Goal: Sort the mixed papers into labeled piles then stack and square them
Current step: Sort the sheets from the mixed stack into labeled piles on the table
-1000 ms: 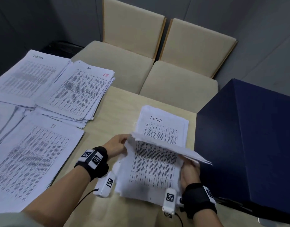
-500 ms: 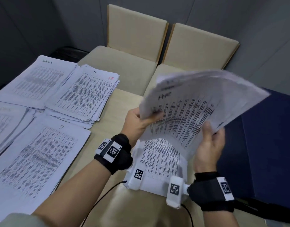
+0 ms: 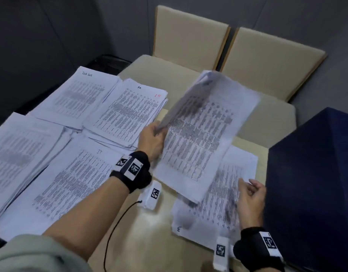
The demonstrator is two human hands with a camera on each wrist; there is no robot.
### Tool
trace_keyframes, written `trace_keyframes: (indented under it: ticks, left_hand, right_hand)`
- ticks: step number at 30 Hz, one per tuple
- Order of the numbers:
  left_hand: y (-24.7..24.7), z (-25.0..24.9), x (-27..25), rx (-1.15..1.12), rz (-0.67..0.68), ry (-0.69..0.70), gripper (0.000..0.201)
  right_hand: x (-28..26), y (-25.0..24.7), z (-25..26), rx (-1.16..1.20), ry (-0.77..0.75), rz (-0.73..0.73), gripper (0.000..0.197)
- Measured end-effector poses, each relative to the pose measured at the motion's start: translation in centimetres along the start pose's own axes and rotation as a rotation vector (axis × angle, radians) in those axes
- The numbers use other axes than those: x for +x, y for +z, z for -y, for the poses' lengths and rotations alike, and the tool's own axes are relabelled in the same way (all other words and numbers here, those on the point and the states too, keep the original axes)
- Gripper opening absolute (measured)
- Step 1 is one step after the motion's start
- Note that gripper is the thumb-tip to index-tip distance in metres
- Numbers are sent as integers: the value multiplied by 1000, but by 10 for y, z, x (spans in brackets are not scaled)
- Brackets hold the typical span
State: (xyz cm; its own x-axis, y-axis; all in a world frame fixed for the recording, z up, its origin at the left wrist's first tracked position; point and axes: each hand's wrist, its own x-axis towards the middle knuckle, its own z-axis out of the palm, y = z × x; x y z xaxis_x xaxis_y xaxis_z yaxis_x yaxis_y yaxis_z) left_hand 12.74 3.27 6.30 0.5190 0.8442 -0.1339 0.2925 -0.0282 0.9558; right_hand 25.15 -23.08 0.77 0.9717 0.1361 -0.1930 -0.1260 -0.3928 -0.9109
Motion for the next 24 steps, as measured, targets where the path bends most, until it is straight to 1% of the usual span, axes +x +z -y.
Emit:
trace_keyframes:
  ticks: [2, 3, 4, 6, 8, 11, 12, 13, 14, 15, 16, 17, 18, 19, 20, 21, 22, 23, 24]
  left_hand:
    - [-37, 7, 30, 24, -102, -74, 8]
    - [-55, 14, 46, 63, -142, -118, 9]
    - [-74, 22, 61, 122, -173, -155, 11]
    - [-106, 37, 91, 262, -211, -210, 10]
    - [-130, 48, 121, 422, -212, -255, 16]
    - [-150, 62, 160, 648, -146, -318, 21]
    - [-152, 67, 173, 705, -115, -329, 22]
    - [-152, 72, 185, 752, -90, -340, 23]
    - [-153, 76, 193, 790, -66, -352, 23]
    - [-153, 80, 201, 817, -50, -360, 22]
    - [-151, 83, 206, 834, -46, -378, 22]
    - [-150, 87, 209, 856, -60, -403, 22]
    - [-147, 88, 210, 884, -92, -442, 24]
    - [-143, 89, 210, 922, -153, -480, 31]
    - [-138, 88, 208, 961, -222, -518, 42]
    - [-132, 86, 205, 982, -274, -525, 51]
    - [-124, 82, 199, 978, -295, -487, 56]
    - [-113, 79, 193, 961, -296, -411, 56]
    - [-102, 76, 185, 927, -283, -323, 52]
  right_hand:
    - [6, 1, -20, -157, 95, 3, 38]
    - [6, 2, -28, -249, 140, 10, 41]
    - [7, 3, -38, -344, 176, 19, 43]
    - [5, 3, -45, -496, 198, 26, 47]
    - [6, 4, -44, -566, 198, 5, 52]
    - [6, 7, -42, -615, 268, -44, 67]
    - [10, 8, -45, -606, 279, -75, 69]
    - [12, 9, -45, -606, 278, -96, 67]
    - [12, 9, -45, -588, 227, -136, 61]
    - [11, 10, -40, -576, 218, -160, 56]
    - [11, 10, -41, -553, 171, -181, 54]
    - [5, 8, -32, -549, 196, -177, 56]
    - [8, 11, -40, -535, 152, -146, 61]
    - [14, 2, -63, -497, 109, -97, 69]
    - [23, -15, -105, -452, 52, -153, 78]
    - [34, -29, -125, -412, -4, -253, 88]
    - [40, -34, -130, -387, -33, -337, 98]
    - [33, -37, -117, -419, -19, -220, 87]
    - [17, -24, -85, -469, 32, -142, 62]
